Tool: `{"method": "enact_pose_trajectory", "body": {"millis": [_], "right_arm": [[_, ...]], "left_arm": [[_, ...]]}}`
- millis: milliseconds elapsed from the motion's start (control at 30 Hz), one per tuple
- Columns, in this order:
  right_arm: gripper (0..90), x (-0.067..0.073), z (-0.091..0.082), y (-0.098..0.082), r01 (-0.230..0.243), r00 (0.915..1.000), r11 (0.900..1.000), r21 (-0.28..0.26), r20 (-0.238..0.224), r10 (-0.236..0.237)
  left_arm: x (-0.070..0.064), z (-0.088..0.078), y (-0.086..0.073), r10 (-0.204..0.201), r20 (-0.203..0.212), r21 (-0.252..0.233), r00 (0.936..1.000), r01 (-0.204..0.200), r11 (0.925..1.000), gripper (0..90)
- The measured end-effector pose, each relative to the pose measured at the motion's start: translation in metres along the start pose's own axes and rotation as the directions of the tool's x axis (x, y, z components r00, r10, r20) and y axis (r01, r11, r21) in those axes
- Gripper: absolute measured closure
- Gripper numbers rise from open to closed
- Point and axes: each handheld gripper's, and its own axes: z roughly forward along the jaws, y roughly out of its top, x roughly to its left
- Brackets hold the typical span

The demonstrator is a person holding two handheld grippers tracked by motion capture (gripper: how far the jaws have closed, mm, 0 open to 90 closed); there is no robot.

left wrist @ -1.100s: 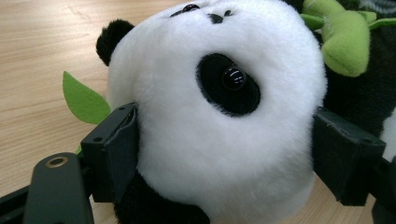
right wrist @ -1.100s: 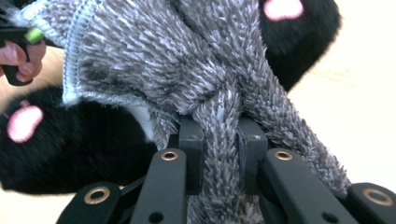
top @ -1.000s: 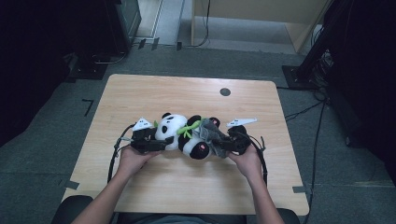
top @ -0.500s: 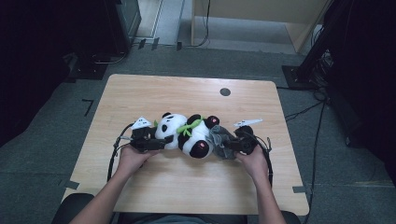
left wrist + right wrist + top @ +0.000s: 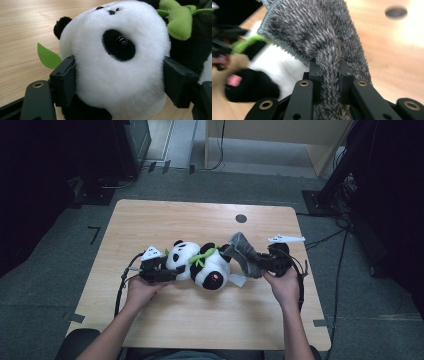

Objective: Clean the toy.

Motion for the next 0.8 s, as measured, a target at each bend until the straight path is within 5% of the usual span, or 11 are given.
{"method": "enact_pose_trajectory", "body": {"millis": [133, 300, 567, 733, 800], "right_arm": [[79.1, 0.019, -0.006, 0.014, 0.051, 0.9985, 0.999, -0.018, -0.019, -0.052], [79.0, 0.059, 0.007, 0.039, 0.173, 0.9816, 0.985, -0.009, -0.08, -0.173], [79.0, 0.087, 0.062, 0.07, 0.264, 0.9544, 0.963, 0.046, -0.157, -0.254], [78.9, 0.105, 0.1, 0.076, 0.311, 0.9345, 0.944, 0.111, -0.217, -0.282], [78.9, 0.108, 0.106, 0.076, 0.313, 0.9328, 0.941, 0.128, -0.227, -0.28]], "left_arm": [[0.0, -0.001, -0.001, -0.001, -0.002, -0.003, 1.0, 0.001, 1.0, 23.8], [-0.001, -0.001, -0.002, -0.007, -0.004, -0.018, 1.0, 0.007, 0.9998, 23.9], [-0.002, -0.001, -0.004, -0.014, -0.006, -0.036, 0.9999, 0.013, 0.9993, 24.1], [-0.002, -0.001, -0.005, -0.021, -0.008, -0.049, 0.9997, 0.021, 0.9986, 24.1], [-0.002, -0.001, -0.006, -0.023, -0.007, -0.052, 0.9997, 0.022, 0.9984, 24.1]]}}
